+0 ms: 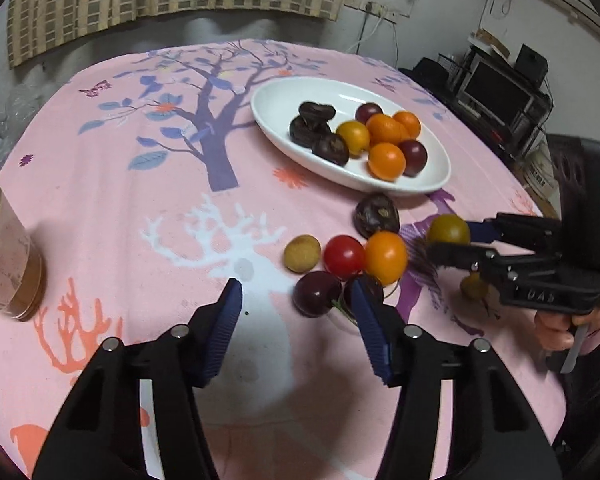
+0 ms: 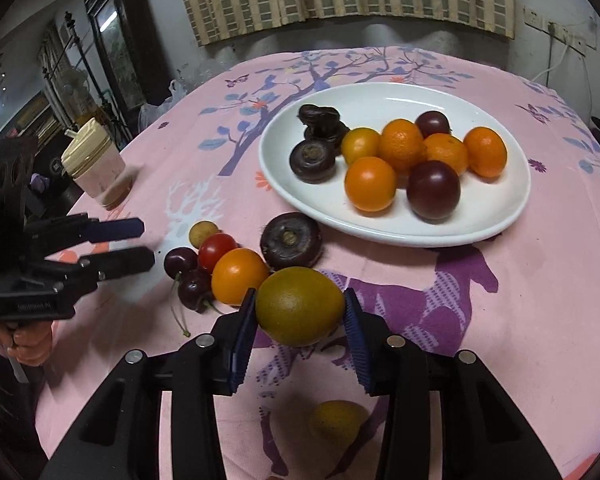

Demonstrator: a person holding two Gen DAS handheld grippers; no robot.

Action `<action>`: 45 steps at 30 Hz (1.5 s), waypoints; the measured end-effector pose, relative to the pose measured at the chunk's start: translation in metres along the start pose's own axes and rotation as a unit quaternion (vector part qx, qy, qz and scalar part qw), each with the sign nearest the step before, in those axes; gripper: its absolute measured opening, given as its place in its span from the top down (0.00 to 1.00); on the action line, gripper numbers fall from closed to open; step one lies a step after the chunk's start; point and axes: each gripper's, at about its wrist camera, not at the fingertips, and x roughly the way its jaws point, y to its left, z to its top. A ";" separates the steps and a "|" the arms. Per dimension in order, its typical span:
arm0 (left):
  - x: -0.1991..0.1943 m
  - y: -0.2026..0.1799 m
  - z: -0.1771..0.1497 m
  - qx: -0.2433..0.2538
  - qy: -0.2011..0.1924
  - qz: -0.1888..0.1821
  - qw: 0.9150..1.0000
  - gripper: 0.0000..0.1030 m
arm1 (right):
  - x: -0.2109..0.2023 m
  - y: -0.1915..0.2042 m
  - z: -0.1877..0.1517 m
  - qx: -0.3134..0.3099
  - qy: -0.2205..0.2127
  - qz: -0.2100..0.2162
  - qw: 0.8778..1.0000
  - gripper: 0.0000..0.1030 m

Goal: Organize fruits
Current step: 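Grasp a dark cherry with the left tool while the right tool grasps a yellow tomato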

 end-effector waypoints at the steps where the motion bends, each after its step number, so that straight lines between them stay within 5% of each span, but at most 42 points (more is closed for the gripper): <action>1: 0.002 -0.002 -0.001 0.004 0.003 0.000 1.000 0.46 | 0.001 0.000 0.000 0.001 0.002 -0.001 1.000 0.59; 17: 0.031 -0.019 -0.007 0.052 0.027 0.016 0.998 0.70 | 0.003 0.001 0.000 0.002 0.006 -0.003 1.000 0.58; 31: 0.008 -0.022 -0.002 0.045 0.002 0.007 0.999 0.70 | -0.003 0.005 0.001 -0.011 -0.001 0.004 1.000 0.59; 37: -0.006 -0.031 0.045 0.043 -0.033 -0.010 0.998 0.70 | -0.024 -0.021 0.025 0.043 -0.074 -0.006 0.996 0.59; 45: 0.058 -0.044 0.144 0.041 -0.052 0.015 0.998 0.70 | -0.006 -0.068 0.066 0.096 -0.118 -0.040 0.988 0.59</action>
